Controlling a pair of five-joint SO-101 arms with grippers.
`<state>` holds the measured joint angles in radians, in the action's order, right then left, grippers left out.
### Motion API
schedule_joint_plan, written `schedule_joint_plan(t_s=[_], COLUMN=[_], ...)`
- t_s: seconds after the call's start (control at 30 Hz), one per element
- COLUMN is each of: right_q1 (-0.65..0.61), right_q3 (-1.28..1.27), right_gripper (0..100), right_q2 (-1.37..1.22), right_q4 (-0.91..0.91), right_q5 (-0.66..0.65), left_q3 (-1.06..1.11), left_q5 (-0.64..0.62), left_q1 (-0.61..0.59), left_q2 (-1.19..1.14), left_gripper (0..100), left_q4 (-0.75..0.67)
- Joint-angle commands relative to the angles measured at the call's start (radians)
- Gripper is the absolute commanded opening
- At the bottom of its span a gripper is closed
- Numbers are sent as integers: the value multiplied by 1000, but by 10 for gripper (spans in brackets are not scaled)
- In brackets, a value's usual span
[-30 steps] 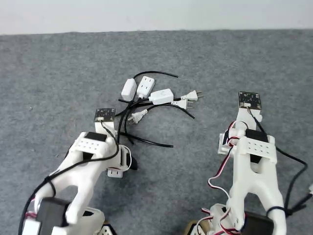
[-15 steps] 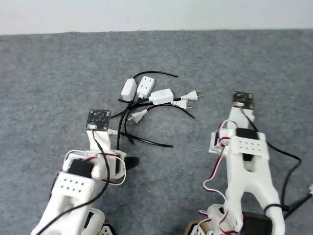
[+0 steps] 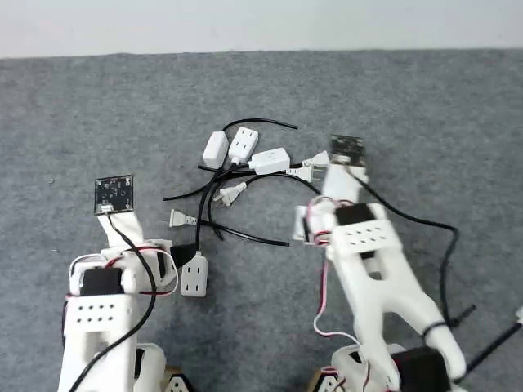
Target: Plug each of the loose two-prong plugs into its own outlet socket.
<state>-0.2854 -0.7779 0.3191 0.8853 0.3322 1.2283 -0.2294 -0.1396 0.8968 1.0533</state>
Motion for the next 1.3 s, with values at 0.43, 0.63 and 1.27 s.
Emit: schedule_joint_plan(t_s=[0.43,0.63,1.27], right_q1=[-70,-130,-255], right_q3=[470,509,181], right_gripper=[129,125,125], right_q2=[-495,-558,-217], right_q4=[130,203,101], right_q5=[-783,-868,-836], left_q3=[-56,-54,-53], left_q5=[98,106,106], left_q1=[-11,-11,-5], left_q2=[-190,-196,-198], left_gripper=[340,339,339], left_q4=[-118,-123,-123])
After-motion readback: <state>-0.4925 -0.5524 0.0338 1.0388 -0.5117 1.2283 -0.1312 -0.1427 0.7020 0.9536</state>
